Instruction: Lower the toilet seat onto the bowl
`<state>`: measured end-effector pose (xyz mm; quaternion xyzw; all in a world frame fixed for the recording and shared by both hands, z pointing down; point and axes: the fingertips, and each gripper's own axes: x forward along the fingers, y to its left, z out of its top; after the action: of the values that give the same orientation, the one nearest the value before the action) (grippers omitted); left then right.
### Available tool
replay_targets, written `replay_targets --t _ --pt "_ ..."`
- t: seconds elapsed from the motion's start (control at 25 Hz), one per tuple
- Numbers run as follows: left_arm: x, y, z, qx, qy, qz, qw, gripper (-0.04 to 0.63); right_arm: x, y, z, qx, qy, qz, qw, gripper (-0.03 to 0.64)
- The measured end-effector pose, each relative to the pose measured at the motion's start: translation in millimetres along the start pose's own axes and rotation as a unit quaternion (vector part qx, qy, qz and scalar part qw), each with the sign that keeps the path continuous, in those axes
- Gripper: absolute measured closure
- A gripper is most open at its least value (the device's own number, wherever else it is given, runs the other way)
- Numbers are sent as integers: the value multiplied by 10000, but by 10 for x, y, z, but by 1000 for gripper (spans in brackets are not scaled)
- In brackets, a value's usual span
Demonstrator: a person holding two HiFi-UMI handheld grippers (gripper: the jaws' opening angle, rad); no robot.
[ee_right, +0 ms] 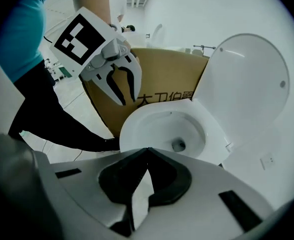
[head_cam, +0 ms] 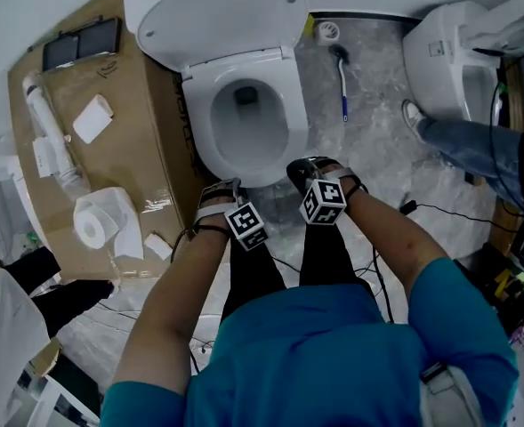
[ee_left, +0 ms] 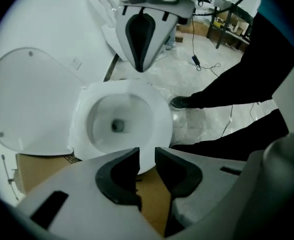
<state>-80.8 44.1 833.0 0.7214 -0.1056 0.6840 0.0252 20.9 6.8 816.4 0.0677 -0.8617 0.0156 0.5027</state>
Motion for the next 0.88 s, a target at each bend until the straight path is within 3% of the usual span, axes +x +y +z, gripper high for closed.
replay_targets --t 0.28,0.52,0.64,0.88 --pt "-907 496 203 -657 -695 515 9941 514 -611 -240 418 119 -194 -298 9993 617" --pt "-1763 710 291 -1288 -1412 753 9787 515 -1273 -473 867 327 -546 -580 9963 617" --pt "-2198 841 310 -1875 -1879 803 9608 520 -1673 -617 1167 476 -843 -757 9924 617" --pt "-3243 1215 309 -2755 -2840 1123 9115 551 -2618 -849 1801 799 -1497 -1030 9801 617"
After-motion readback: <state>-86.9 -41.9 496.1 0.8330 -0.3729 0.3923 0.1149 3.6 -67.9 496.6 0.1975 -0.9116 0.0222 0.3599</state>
